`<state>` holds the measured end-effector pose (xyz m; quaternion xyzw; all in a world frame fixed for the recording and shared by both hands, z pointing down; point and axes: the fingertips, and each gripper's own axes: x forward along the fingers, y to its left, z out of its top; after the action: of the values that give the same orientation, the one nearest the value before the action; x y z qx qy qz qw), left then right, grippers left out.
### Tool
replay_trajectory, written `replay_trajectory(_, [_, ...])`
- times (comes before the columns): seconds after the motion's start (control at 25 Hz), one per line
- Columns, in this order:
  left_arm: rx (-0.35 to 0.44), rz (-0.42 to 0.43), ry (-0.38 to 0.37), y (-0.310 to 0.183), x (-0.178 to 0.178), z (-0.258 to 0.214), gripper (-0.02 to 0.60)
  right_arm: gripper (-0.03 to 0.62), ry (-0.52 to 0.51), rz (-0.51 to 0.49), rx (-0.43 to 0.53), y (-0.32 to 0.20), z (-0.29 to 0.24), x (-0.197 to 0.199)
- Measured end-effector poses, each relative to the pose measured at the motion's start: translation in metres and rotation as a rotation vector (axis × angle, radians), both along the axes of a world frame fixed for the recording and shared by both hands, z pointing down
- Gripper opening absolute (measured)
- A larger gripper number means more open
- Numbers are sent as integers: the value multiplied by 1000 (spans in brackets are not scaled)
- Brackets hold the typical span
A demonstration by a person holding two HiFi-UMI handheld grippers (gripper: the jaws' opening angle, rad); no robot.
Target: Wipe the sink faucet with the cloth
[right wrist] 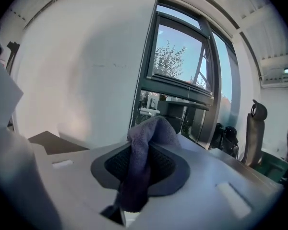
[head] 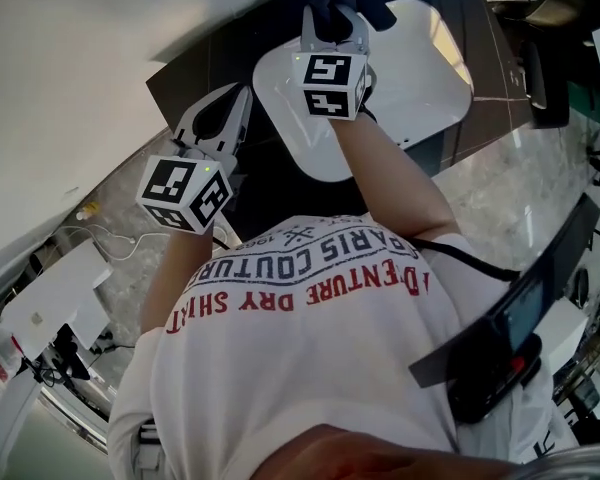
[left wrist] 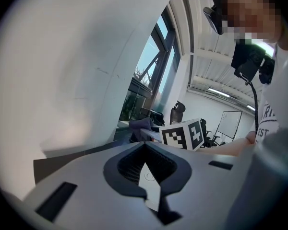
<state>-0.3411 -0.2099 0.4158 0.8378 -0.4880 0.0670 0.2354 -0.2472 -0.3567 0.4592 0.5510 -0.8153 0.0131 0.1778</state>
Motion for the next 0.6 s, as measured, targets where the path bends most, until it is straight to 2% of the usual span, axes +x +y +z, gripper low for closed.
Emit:
replay_trajectory(0.32, [-3,3,0,-1,7,0,1,72,24,33,-12,8,8,24])
replay_trajectory(0.6, [4,39,12,-1,23,1,2,72,18,58,-16,39,7,65])
